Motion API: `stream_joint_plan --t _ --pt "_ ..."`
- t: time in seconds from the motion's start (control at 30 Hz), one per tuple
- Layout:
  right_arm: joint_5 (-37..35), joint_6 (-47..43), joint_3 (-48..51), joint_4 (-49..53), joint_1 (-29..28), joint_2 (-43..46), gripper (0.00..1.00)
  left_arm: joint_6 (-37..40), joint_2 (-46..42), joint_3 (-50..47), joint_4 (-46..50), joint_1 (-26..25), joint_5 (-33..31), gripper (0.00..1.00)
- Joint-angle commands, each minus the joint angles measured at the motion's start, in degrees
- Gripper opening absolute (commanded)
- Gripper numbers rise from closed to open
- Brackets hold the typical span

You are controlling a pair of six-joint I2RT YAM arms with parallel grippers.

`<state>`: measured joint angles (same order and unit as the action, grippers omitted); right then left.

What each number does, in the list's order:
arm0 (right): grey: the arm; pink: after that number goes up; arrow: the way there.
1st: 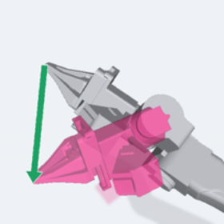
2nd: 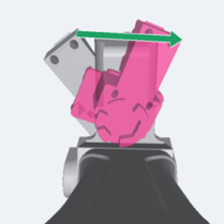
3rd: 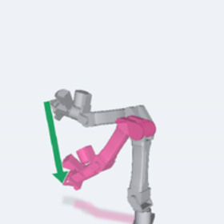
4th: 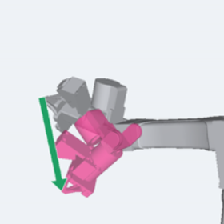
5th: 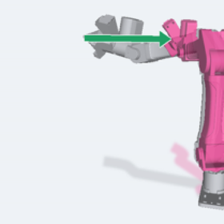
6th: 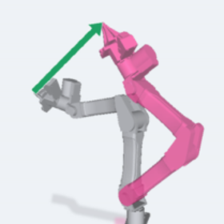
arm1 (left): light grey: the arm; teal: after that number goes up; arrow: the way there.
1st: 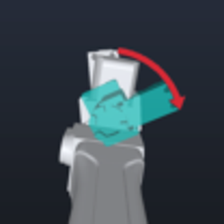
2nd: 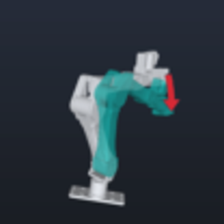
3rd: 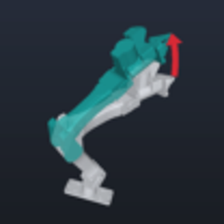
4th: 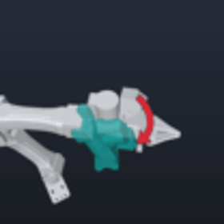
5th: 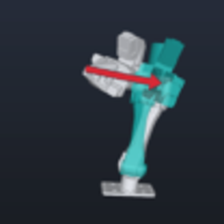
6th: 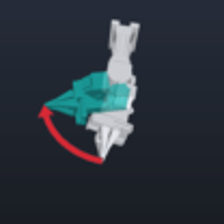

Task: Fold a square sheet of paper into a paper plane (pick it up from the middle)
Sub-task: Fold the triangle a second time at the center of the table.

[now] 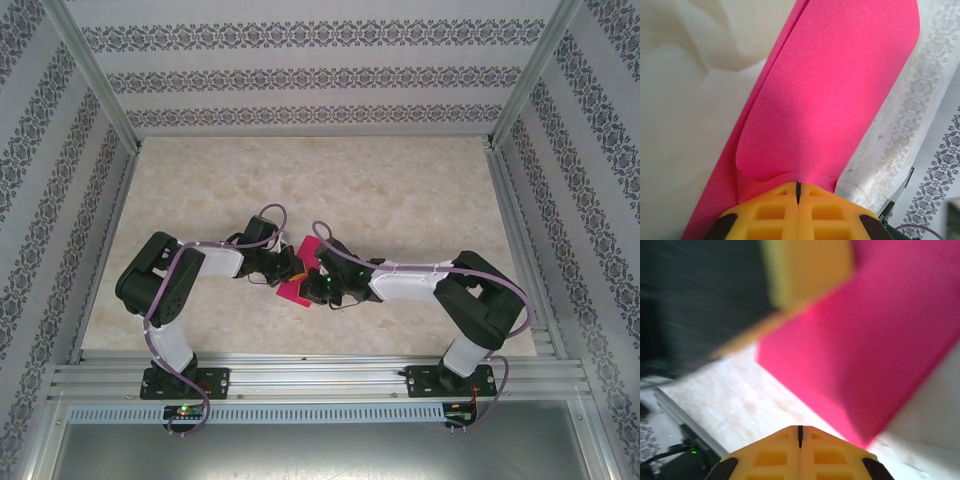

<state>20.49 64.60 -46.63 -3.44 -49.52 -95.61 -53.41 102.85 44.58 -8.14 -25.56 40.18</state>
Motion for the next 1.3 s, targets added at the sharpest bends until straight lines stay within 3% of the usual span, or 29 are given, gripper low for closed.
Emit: stream_joint_plan --t 0.0,0.53,0.8,1.07,1.27 --pt "-0.74 -0.89 -2.67 0.58 0.82 0.03 0.05 -1.39 -1.37 -1.26 2.97 -1.14 -1.84 0.02" --pt "1.13 2.32 7.13 -6.62 0.29 -7.06 0.03 -2.28 -4.19 -2.34 2.06 -1.35 -2.68 0.04" --pt "3.32 -3.15 5.12 -2.06 1.78 -5.47 0.03 0.60 -11.21 -0.55 2.25 -1.43 -2.15 0.21" --pt "3.24 -3.70 3.84 -1.29 2.36 -6.15 0.03 2.13 -9.68 0.06 6.18 -2.96 -1.94 0.18" --pt "2.92 -4.08 4.09 -0.47 2.41 -6.25 0.03 2.35 -4.56 1.13 3.58 -3.02 -3.16 0.16"
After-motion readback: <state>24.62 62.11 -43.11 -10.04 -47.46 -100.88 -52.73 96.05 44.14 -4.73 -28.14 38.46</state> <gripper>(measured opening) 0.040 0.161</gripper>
